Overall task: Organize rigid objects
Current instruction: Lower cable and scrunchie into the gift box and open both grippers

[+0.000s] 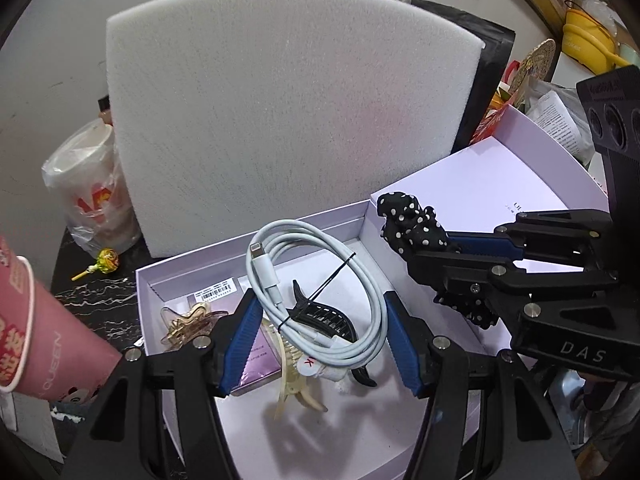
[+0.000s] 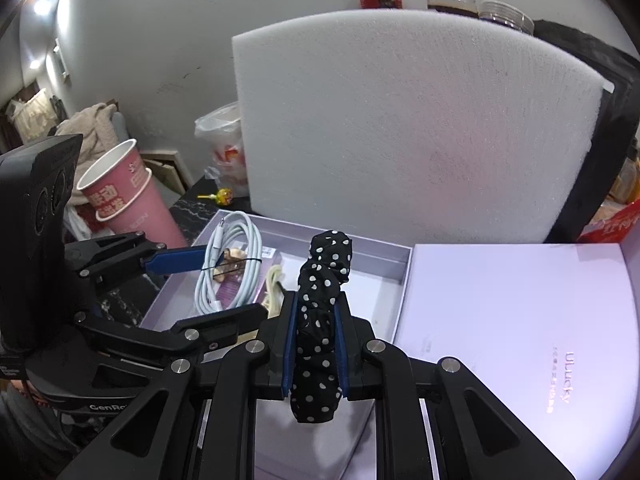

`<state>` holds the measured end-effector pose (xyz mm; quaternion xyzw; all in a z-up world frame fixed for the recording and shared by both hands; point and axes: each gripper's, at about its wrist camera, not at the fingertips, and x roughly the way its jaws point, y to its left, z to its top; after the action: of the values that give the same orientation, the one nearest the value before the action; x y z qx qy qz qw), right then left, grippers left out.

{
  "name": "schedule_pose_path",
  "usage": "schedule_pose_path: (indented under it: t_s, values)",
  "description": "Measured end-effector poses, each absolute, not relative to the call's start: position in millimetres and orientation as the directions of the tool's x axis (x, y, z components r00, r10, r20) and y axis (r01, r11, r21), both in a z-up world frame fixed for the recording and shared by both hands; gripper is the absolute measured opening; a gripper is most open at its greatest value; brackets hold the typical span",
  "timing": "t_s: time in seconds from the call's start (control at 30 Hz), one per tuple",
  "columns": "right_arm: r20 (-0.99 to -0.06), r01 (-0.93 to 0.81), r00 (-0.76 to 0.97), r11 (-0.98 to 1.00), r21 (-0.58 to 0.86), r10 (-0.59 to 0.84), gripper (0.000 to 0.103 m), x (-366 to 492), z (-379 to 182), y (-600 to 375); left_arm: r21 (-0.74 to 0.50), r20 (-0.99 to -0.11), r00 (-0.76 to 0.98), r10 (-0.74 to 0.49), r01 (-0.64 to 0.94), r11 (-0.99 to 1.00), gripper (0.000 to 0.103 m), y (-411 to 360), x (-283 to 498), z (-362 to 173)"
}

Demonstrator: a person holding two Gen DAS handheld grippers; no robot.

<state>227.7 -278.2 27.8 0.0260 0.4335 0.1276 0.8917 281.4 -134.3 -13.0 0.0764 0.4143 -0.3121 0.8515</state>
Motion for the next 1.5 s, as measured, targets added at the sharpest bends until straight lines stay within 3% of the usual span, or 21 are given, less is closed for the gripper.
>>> schedule_pose_path:
  t_s: [0.5, 1.03, 1.5]
  values:
    - [-0.827, -0.17, 0.501, 0.966, 0.197, 0.257, 0.017, 263, -5, -291, -0.182, -0.838, 0.32, -0.441, 0.598, 0.78, 0.06, -145, 327, -47]
    - [-0.855, -0.15, 0.438, 0.96, 0.237, 0.279, 0.017, 289, -26, -296, -0.149, -0.909, 0.22, -0.354, 0.621, 0.769, 0.06, -173, 358, -66]
    - [-0.864, -0.135, 0.437, 0.968, 0.212, 0.25, 0.017, 298, -29, -290, -0.126, -0.92, 0.214, -0.33, 0.635, 0.763, 0.06, -184, 362, -71]
